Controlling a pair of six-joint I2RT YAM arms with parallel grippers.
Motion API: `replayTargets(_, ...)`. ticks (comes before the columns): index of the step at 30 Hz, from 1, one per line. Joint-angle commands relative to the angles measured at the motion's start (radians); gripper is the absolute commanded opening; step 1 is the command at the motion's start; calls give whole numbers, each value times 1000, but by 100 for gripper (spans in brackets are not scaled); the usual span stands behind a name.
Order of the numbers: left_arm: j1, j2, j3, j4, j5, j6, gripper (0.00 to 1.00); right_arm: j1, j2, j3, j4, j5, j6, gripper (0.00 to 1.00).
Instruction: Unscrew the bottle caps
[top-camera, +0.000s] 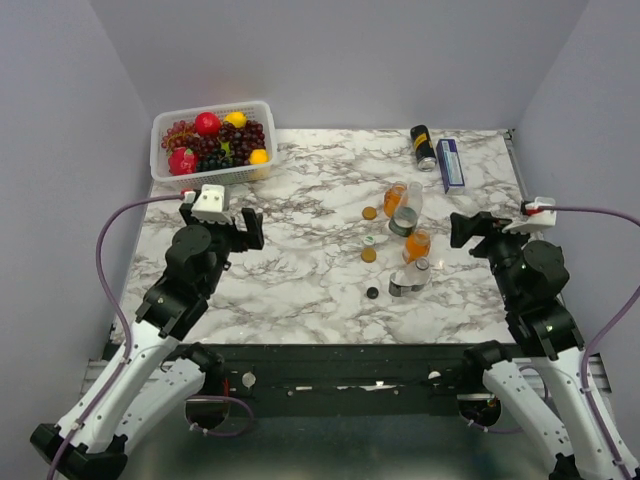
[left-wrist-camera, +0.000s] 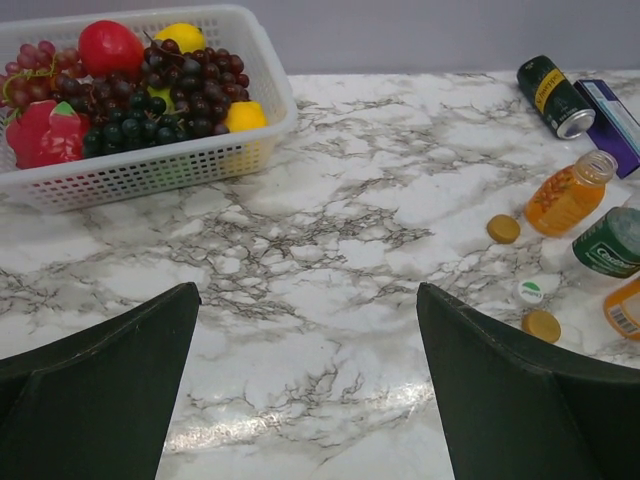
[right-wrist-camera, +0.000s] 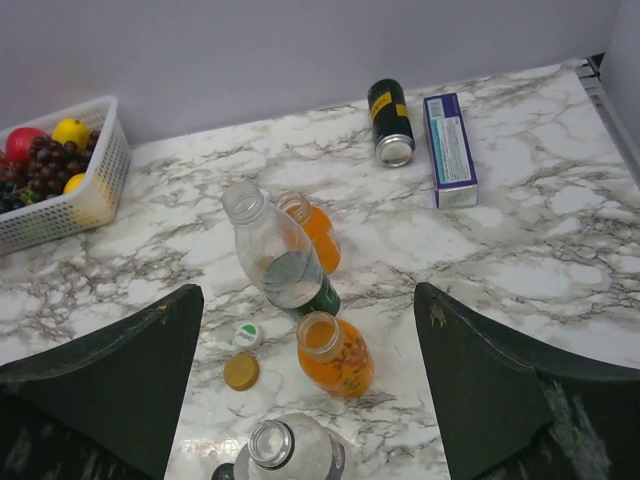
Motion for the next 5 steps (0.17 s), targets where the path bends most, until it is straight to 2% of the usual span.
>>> replayTargets(1, 5, -15, 15, 4, -23, -7, 99, -6, -32, -34, 10, 52, -16, 93)
replayTargets(5, 5, -29, 11, 10, -7, -3, 99, -6, -61, -48, 2, 63, -22, 93)
